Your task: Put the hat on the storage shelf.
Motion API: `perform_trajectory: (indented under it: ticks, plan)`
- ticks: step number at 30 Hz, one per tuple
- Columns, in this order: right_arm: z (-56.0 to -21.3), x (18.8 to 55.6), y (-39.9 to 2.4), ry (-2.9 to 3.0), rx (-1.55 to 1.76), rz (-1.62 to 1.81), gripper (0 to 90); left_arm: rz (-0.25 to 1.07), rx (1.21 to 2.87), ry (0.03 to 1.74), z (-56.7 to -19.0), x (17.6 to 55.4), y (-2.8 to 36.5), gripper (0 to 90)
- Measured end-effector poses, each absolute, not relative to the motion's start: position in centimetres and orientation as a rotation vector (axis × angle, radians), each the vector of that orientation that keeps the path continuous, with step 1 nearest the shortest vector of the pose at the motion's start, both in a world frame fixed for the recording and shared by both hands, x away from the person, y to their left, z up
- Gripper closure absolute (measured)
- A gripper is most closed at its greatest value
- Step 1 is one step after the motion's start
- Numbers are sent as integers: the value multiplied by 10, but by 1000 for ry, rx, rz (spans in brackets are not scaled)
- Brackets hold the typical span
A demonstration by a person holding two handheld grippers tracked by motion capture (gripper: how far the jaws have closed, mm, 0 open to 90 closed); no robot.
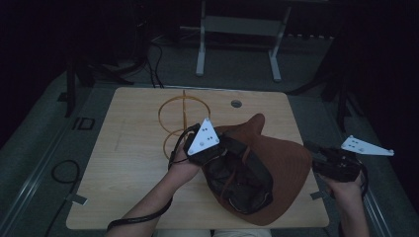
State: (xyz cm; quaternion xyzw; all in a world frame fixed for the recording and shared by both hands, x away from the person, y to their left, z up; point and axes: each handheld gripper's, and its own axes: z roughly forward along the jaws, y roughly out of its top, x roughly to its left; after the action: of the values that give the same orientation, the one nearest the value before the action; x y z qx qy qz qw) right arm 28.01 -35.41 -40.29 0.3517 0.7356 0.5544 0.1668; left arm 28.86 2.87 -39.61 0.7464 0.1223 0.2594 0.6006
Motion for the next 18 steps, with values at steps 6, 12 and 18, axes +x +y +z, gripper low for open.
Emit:
perform_trajectory:
  ticks: [6,12,18]
  plan:
    - [-397,283,-321,2169,867,1678,455,556,1690,174,-397,284,30,868]
    - [-398,280,-285,2270,709,1739,392,551,1659,121,-395,276,22,867]
    - [-401,279,-261,2306,576,1818,365,564,1660,95,-392,269,10,868]
